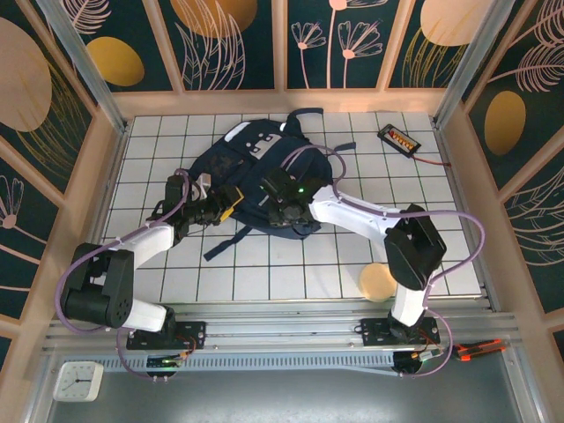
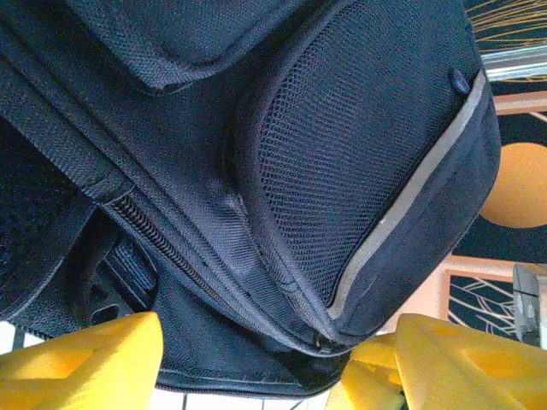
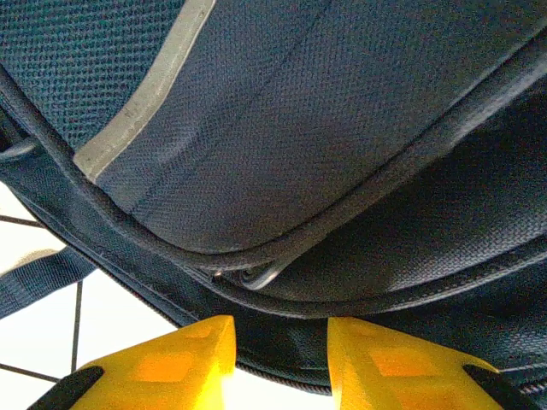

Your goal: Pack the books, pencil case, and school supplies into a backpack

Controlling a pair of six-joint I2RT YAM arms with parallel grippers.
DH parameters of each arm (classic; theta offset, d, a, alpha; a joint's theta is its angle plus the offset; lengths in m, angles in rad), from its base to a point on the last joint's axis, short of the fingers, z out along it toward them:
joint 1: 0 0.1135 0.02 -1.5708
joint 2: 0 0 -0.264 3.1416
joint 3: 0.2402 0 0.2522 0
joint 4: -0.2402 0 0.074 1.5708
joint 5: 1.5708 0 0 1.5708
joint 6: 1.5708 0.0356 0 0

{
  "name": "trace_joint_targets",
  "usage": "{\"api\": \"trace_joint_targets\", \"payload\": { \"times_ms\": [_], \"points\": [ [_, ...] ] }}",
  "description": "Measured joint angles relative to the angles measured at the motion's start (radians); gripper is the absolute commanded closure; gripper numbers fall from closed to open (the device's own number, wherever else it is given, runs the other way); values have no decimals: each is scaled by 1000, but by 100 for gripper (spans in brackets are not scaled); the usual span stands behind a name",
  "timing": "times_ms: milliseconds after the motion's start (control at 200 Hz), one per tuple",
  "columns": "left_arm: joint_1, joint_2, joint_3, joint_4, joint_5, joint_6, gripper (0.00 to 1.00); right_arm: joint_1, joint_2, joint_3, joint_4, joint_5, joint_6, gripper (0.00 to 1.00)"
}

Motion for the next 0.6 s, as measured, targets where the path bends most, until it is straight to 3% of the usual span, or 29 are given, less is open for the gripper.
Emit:
{"api": "trace_joint_targets", "payload": {
  "times_ms": [325, 455, 601],
  "points": [
    [0, 0, -2, 0, 0, 0, 27, 0, 64, 116, -91, 45, 32, 68],
    [0, 0, -2, 0, 2, 0, 26, -1, 119, 151, -107, 63, 33, 80],
    [0, 0, -2, 0, 4, 1, 24, -1, 183, 203, -123, 91, 23, 100]
  ]
}}
